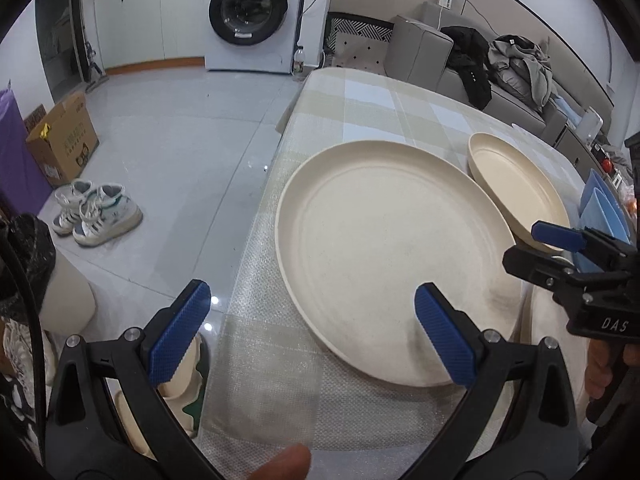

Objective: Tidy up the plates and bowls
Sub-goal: 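Close the left tool on a cream plate rim while the right tool grips another plate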

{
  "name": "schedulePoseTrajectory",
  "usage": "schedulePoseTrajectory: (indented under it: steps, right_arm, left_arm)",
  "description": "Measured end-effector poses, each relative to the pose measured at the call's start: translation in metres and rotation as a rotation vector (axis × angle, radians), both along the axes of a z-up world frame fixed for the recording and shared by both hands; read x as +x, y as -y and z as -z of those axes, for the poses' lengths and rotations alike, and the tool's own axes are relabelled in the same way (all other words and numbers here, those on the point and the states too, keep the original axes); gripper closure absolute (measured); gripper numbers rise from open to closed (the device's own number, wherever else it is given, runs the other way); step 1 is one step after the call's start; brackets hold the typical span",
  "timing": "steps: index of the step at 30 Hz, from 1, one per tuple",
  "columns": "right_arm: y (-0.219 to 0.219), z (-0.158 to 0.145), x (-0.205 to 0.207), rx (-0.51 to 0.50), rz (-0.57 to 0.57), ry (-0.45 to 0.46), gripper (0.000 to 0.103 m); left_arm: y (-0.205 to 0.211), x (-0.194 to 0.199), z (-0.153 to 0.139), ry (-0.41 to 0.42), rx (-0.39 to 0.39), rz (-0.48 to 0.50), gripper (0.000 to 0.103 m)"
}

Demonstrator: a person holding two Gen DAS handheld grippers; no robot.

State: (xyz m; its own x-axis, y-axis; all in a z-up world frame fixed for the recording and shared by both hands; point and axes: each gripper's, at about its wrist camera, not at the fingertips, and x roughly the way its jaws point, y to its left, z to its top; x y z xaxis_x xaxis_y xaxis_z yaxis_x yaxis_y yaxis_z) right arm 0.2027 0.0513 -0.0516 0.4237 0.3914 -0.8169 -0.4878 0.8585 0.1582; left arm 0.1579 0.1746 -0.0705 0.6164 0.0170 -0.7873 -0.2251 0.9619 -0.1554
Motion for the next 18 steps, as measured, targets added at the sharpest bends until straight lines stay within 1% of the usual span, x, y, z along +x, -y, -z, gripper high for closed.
schedulePoseTrajectory:
  steps: [2,5,7,10,11,12,13,15,16,18]
  right_arm:
    - [-0.002,0.003,0.002,-0.001,-0.005,-0.013,0.021]
    - [-0.005,0.007,0.006,-0.003,-0.018,-0.026,0.026]
    - [-0.007,0.009,0.006,-0.008,-0.022,-0.03,0.027]
    - [-0.011,0.013,0.008,-0.022,-0.03,-0.044,0.036]
    - [-0.012,0.014,0.008,-0.027,-0.033,-0.046,0.042]
    - [-0.013,0.015,0.009,-0.034,-0.034,-0.049,0.045]
    - [-0.014,0.016,0.009,-0.037,-0.034,-0.051,0.047]
    - [-0.015,0.018,0.01,-0.039,-0.037,-0.059,0.054]
    - [-0.016,0.02,0.011,-0.044,-0.037,-0.062,0.055]
    - [-0.016,0.021,0.011,-0.051,-0.032,-0.061,0.059]
  left_arm:
    - [-0.004,0.001,0.004,-0.003,-0.012,-0.012,0.001]
    - [-0.01,0.0,0.005,0.001,-0.032,-0.028,0.002]
    - [-0.012,-0.001,0.007,0.001,-0.051,-0.023,0.003]
    - [-0.011,0.0,0.009,0.004,-0.034,-0.018,0.007]
    - [-0.01,-0.001,0.009,0.007,-0.033,-0.015,0.008]
    - [-0.01,-0.001,0.01,0.008,-0.039,-0.009,0.01]
    - [-0.009,0.0,0.011,0.009,-0.047,-0.002,0.012]
    - [-0.008,0.001,0.013,0.002,-0.052,0.002,0.021]
    - [-0.008,0.0,0.014,0.0,-0.049,0.001,0.024]
    - [-0.007,0.0,0.015,0.003,-0.046,0.002,0.035]
